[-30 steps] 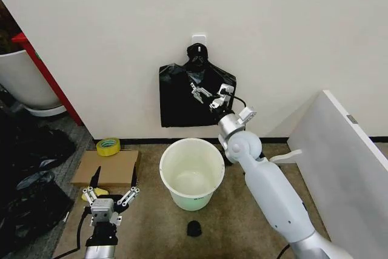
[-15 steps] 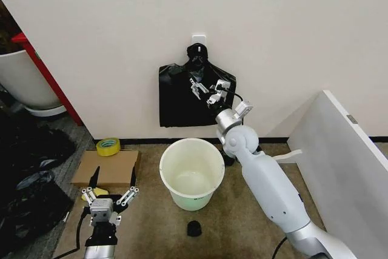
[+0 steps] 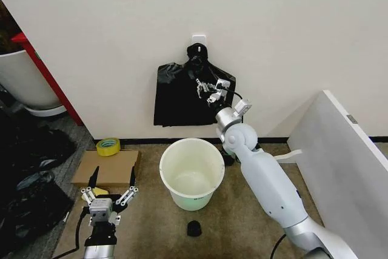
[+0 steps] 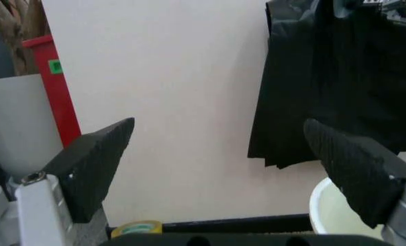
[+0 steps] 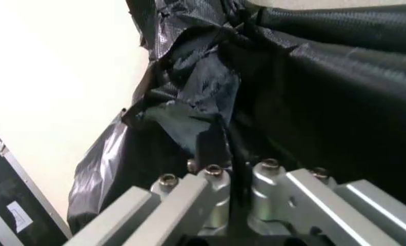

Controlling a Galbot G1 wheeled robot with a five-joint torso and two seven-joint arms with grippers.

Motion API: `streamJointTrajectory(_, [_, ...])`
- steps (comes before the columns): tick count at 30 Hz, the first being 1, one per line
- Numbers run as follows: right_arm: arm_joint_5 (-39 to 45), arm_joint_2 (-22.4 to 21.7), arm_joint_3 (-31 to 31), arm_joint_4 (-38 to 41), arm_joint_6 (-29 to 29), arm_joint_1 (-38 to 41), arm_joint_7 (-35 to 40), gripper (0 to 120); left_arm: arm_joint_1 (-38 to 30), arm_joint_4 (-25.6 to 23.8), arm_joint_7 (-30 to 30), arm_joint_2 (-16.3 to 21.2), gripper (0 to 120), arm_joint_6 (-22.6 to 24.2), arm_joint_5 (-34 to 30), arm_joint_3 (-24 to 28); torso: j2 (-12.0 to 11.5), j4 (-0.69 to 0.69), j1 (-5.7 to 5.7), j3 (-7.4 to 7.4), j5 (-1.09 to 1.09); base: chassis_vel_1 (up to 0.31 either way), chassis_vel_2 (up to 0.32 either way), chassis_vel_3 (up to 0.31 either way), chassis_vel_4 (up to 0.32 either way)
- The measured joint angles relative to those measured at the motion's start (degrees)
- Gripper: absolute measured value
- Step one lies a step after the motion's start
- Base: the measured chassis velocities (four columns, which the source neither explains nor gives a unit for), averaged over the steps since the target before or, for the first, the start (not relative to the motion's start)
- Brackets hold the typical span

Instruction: Place the garbage bag over the trash bin.

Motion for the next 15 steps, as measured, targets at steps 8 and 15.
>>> streamJointTrajectory(8, [-1.6, -1.4, -0.1, 4.5, 1.1, -3.2, 0.1, 0, -0.3, 0.1, 0.0, 0.0, 97, 0.0, -0.1, 0.2, 0.0, 0.02, 0.00, 0.00, 0.00, 0.000, 0.000, 0.000, 0.000])
streamJointTrajectory(15, [-7.9, -6.7, -0.9, 14.3, 2.4, -13.7, -2.0, 0, -0.9, 0.8, 0.0, 0.3, 97, 0.1, -0.2, 0.6, 0.0, 0.00, 0.00, -0.01, 0.01, 0.000, 0.000, 0.000, 0.000])
